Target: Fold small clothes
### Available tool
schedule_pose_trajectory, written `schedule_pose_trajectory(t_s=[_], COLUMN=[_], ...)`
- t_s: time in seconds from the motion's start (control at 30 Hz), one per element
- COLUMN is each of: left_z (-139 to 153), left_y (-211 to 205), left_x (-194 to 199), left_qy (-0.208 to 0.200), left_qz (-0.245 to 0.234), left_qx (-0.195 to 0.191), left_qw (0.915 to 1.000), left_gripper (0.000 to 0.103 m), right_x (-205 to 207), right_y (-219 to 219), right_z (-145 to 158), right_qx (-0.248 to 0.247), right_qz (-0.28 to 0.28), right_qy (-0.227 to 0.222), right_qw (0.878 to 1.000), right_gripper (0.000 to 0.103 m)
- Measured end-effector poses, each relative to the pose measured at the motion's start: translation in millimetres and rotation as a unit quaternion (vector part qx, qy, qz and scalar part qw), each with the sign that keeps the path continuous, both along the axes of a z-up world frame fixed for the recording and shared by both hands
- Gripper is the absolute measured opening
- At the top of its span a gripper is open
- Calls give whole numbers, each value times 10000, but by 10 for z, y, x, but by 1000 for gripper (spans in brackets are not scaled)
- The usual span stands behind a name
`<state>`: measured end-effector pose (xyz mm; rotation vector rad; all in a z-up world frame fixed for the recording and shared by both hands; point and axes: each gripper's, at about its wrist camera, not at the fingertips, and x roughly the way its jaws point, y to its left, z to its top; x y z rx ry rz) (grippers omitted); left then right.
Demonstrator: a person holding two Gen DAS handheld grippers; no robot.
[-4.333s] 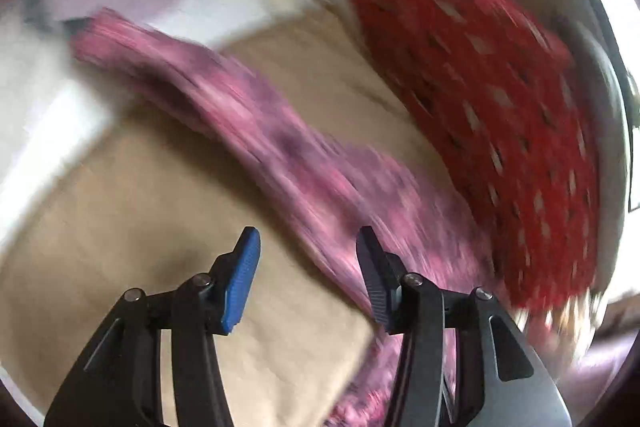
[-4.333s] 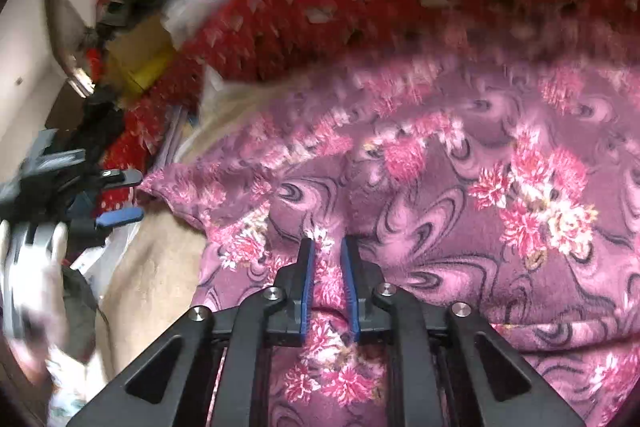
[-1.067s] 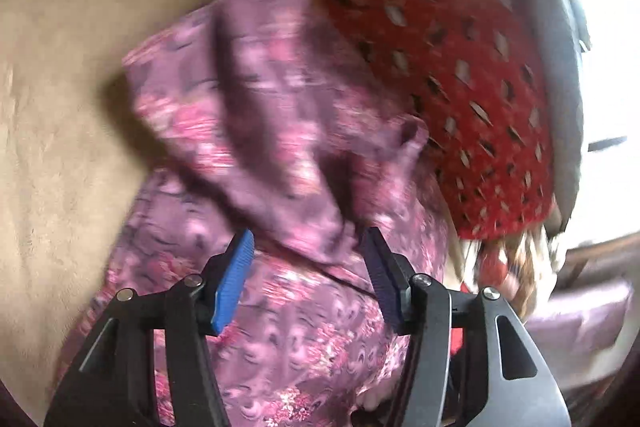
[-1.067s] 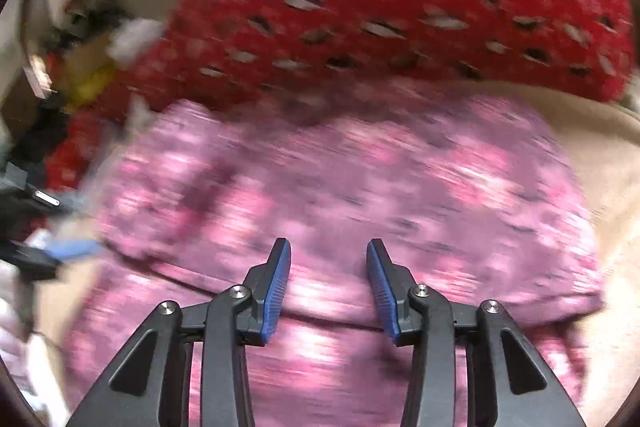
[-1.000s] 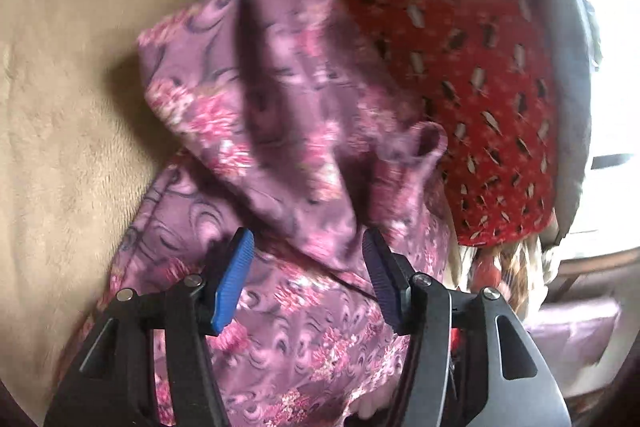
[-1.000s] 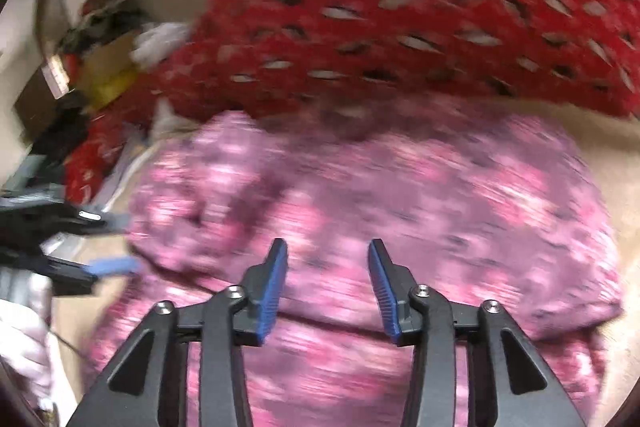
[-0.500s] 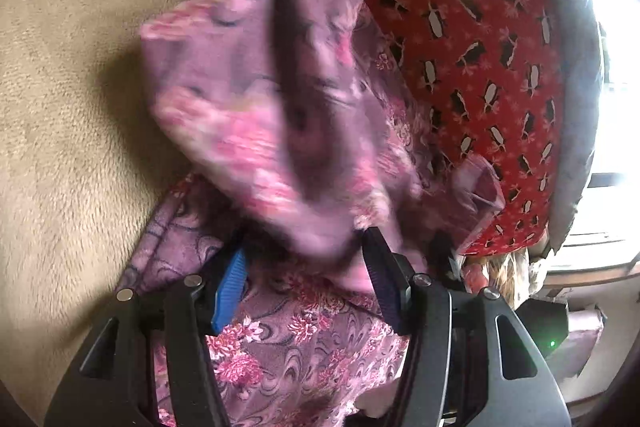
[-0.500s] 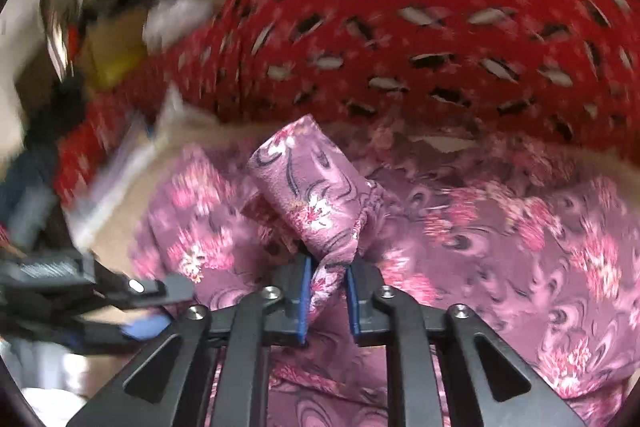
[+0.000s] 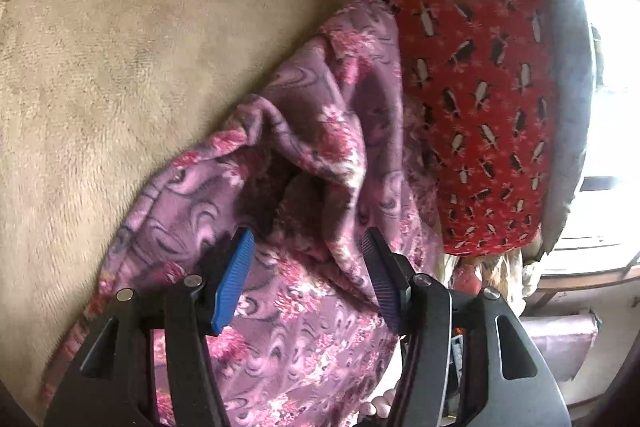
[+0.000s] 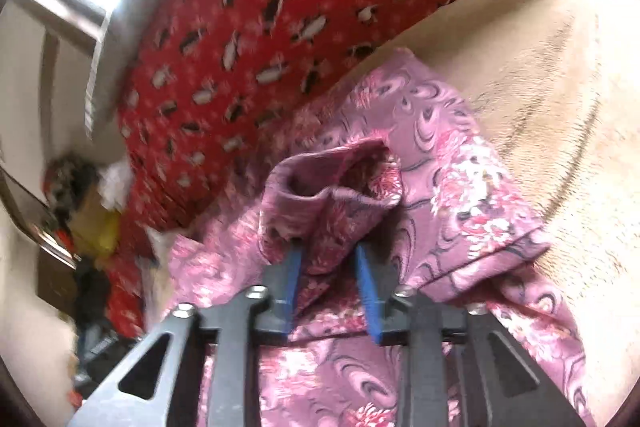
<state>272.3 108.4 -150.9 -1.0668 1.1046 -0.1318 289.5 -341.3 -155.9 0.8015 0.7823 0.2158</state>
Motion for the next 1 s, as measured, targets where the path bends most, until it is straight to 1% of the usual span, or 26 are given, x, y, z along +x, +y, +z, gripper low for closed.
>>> schedule_pose_trajectory(t_s=[0.03,0.07,0.13,0.2,0.23,0.27,0.3,0.33,0.37,0.4,0.43,0.47,0.53,0.57,0.6,0.63,0.67,0.7,0.77,0.8,0.83,0.87,0.9,0.93,0.97,1.0], left_z=[19,27,35,25,16,33,62,112,175,233,241,238,181,98,-1,-73,-115,-125,-58,-9,35,81,116,148,166,154], left_y=[-10,-7,56,91,111,115,123,125,128,117,109,103,79,89,117,145,171,186,195,179,155,128,99,69,43,21], left_x=[13,30,89,192,250,284,318,339,331,297,264,209,114,71,29,6,-31,-54,-104,-89,-74,-43,7,75,156,248], left_qy=[-49,-70,-92,2,93,149,126,67,-8,-88,-126,-127,-27,92,217,275,295,290,146,30,-49,-111,-151,-143,-104,-22], left_qz=[4,23,140,263,292,270,214,112,75,73,41,7,9,0,-11,-1,26,57,126,86,34,9,10,82,143,146], left_qx=[-11,-20,-112,-62,-27,-13,-13,20,134,288,342,459,809,821,652,446,261,175,139,64,-31,-96,-74,73,222,296], left_qw=[10000,10000,9998,9996,9995,9995,9997,9999,9999,9995,9993,9989,9967,9966,9976,9986,9992,9994,9997,9999,10000,9999,9999,9998,9996,9995], left_gripper=[55,55,55,55,53,39,8,3,4,4,4,3,2,2,2,2,2,3,3,6,12,31,57,63,64,55], right_x=[-19,-22,52,114,190,196,262,299,262,237,202,185,200,201,176,156,87,44,-47,-58,-42,-29,-3,38,75,120], right_y=[-25,-33,-9,9,19,-16,-27,-60,-137,-187,-254,-303,-403,-439,-491,-507,-522,-517,-548,-564,-579,-596,-613,-608,-602,-587], right_z=[19,21,5,-25,-48,-56,-30,15,155,234,350,406,290,209,43,-37,-107,-125,-121,-117,-138,-140,-137,-143,-152,-144], right_qx=[109,159,238,280,225,197,380,533,634,639,529,356,-57,-136,-198,-163,-149,-113,96,182,282,322,343,377,404,358], right_qz=[-69,-100,-88,-66,-47,-29,136,204,136,107,59,17,-9,-29,-10,43,30,15,-38,-88,-101,-117,-158,-179,-150,-124], right_qy=[-86,-111,-76,-4,130,216,200,107,-241,-453,-726,-838,-450,-264,77,213,283,255,122,110,123,155,193,253,326,404], right_qw=[9999,9998,9997,9996,9997,9996,9990,9983,9976,9969,9959,9958,9990,9996,9998,9996,9995,9996,9999,9997,9995,9993,9991,9988,9985,9985], right_gripper=[55,66,67,65,60,29,6,6,6,6,6,6,6,6,6,6,10,12,14,19,22,24,24,24,24,20])
